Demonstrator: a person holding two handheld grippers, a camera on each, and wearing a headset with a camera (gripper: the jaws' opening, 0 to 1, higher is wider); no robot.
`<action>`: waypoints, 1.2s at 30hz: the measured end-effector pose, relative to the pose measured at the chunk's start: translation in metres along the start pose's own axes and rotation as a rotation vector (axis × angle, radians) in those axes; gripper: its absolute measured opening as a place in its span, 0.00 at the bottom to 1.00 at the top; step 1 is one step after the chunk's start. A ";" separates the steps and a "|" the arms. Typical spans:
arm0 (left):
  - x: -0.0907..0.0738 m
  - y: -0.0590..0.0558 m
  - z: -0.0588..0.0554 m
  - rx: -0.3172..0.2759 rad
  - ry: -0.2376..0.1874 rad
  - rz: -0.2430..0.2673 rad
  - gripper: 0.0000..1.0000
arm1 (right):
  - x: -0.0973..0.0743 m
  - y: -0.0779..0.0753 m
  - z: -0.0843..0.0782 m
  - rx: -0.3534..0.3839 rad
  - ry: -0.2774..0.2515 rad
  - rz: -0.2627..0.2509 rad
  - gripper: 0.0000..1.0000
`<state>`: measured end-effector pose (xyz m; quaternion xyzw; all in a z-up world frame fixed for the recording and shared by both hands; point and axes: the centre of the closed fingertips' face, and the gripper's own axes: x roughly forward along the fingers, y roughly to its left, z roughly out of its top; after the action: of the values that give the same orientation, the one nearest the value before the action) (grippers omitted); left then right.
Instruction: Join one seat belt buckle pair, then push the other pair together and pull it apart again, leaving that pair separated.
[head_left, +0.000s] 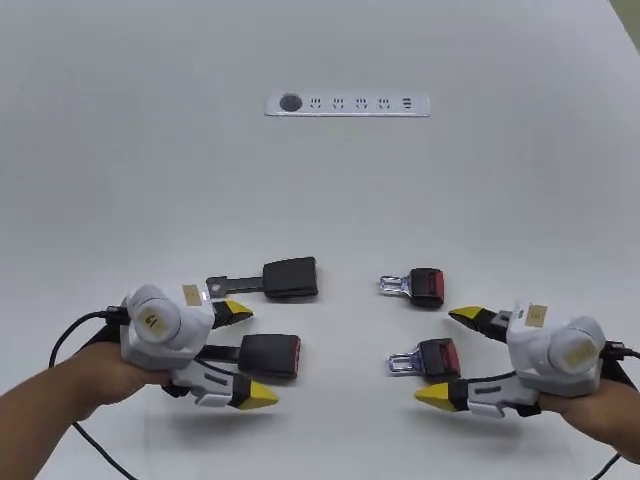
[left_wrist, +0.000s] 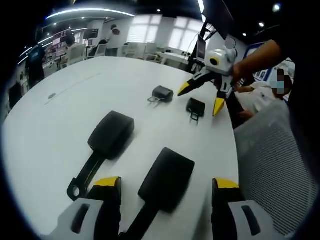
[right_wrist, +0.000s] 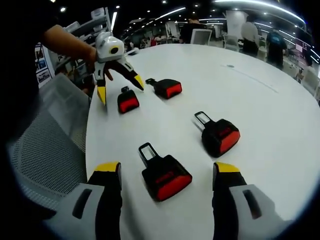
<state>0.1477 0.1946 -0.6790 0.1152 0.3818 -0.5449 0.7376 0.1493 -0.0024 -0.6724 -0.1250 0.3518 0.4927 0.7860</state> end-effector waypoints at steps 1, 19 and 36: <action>0.000 0.000 0.000 0.014 0.009 -0.001 0.75 | 0.000 0.000 -0.001 -0.001 0.003 0.007 0.73; 0.004 -0.003 0.002 0.225 0.094 -0.052 0.48 | 0.004 0.001 -0.013 -0.152 0.082 0.092 0.54; 0.003 0.001 -0.010 0.364 0.153 -0.031 0.34 | 0.008 -0.002 -0.017 -0.171 0.131 0.071 0.37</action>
<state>0.1445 0.1987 -0.6883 0.2818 0.3338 -0.6057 0.6651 0.1465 -0.0069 -0.6905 -0.2110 0.3634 0.5390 0.7300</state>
